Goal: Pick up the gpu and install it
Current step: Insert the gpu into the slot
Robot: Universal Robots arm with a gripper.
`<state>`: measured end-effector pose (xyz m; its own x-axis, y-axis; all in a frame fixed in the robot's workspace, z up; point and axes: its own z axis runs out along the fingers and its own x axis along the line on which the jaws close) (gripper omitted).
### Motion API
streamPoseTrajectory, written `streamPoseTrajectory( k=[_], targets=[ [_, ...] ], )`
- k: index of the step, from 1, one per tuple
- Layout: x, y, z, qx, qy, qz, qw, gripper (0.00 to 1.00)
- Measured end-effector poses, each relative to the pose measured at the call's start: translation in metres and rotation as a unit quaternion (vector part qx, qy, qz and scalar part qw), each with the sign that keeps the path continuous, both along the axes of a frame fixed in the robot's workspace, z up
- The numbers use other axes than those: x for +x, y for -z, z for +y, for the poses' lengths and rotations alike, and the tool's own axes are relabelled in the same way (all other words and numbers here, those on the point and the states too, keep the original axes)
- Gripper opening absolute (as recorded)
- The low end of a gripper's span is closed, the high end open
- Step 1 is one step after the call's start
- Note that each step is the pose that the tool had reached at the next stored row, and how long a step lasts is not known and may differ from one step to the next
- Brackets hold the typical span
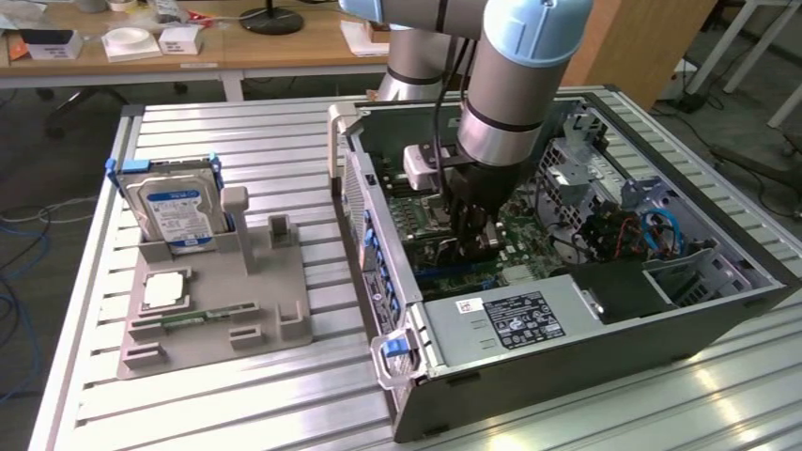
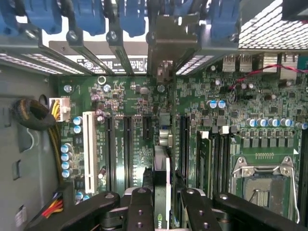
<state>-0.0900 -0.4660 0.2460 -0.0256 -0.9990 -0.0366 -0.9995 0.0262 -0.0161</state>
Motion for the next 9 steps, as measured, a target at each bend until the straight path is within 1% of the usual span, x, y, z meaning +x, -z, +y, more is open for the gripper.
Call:
streamPoseTrajectory(
  k=[6, 9],
  targets=[
    [0.0004, -0.0001, 0.0000, -0.0001, 0.000, 0.0001, 1.0000, 0.27],
    [0.0029, 0.0000, 0.0000, 0.0000, 0.000, 0.0000, 1.0000, 0.27]
  ],
)
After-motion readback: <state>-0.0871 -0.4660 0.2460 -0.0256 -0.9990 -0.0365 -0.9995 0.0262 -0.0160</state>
